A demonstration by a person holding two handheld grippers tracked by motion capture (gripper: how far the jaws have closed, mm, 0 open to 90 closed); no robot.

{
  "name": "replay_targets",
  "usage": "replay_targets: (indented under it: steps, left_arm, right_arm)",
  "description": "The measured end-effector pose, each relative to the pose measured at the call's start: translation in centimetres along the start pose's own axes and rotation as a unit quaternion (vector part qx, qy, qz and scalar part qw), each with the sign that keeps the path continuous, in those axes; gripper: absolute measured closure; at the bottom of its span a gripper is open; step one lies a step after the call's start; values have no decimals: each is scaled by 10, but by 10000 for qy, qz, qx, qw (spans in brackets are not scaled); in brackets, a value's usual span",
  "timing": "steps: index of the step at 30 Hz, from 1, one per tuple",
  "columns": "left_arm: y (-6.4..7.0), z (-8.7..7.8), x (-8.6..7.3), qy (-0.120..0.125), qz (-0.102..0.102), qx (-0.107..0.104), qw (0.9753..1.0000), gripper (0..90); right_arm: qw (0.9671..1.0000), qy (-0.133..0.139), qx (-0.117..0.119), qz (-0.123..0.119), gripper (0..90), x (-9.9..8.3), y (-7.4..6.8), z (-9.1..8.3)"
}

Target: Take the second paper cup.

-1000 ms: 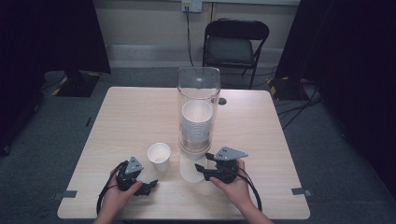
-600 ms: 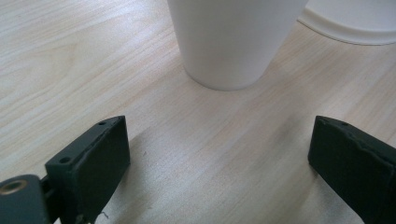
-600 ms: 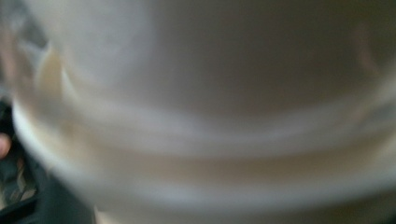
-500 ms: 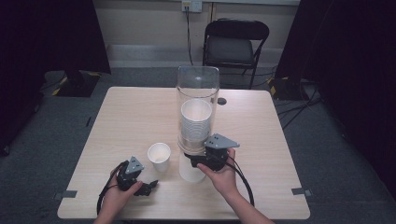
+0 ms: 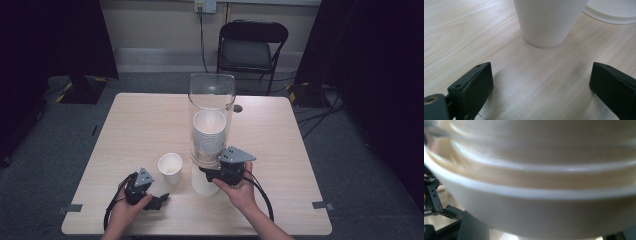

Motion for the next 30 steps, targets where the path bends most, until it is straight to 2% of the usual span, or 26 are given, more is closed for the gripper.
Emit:
replay_targets:
  steps: [5,6,7,8,9,10,11,12,13,15,18,21,23,24,26,28,30]
  left_arm:
    - [-1,-1,0,-29,43,8,10000,46]
    - [-1,-1,0,-27,42,9,10000,46]
    - [-1,0,0,-30,44,4,10000,46]
    - [0,-1,0,-26,29,-6,10000,45]
    - [0,-1,0,-45,38,-11,10000,45]
    - [0,-1,0,-38,38,-24,10000,43]
    - [0,0,0,-45,35,-42,10000,40]
    - [0,0,0,-36,25,-40,10000,39]
    - [0,-1,-1,-50,31,-29,10000,39]
    - [1,-1,-1,-31,22,-26,10000,37]
    - [2,-1,-2,-24,23,-71,10000,33]
    - [1,-2,-2,-41,40,-42,10000,32]
    - [1,-2,-2,-67,75,-40,9999,32]
    - [1,-2,-2,-69,72,-38,9999,32]
    - [1,-2,-2,-67,70,-35,9999,32]
    - [1,-2,-2,-61,52,-46,10000,32]
    - [1,-2,-2,-60,69,-38,10000,32]
  right_arm:
    - [10000,66,2,-44,344,-2,0,0]
    - [9999,-80,25,-71,385,-6,0,2]
    - [9981,-607,54,-104,411,-28,1,8]
    - [9952,-971,22,-115,409,-59,0,11]
    - [9976,-640,64,272,402,-67,0,6]
    - [9980,-548,73,302,392,-67,-2,2]
    - [9984,-536,84,131,384,-63,-4,-2]
    - [9977,-659,134,33,376,-60,-4,-5]
    - [9967,-780,197,84,369,-59,-1,-7]
    - [9960,-868,169,135,363,-63,9,-15]
    - [9967,-719,93,373,361,-68,28,-31]
    - [9961,-794,-134,353,355,-74,46,-42]
    - [9953,-885,-361,151,347,-79,58,-47]
    - [9940,-997,-422,144,343,-82,63,-48]
    - [9924,-1142,-403,226,328,-86,71,-49]
    - [9905,-1279,-482,152,313,-91,77,-49]
    - [9901,-1309,-459,217,298,-96,79,-48]
Point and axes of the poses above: each handheld gripper's, and its own axes: z roughly forward along the jaws, x roughly out of its top, y roughly to its right, the point moved 6 cm from there along z, roughly forward along the jaws, and after that the axes turned 7 degrees about -x, right-handed, at the moved point
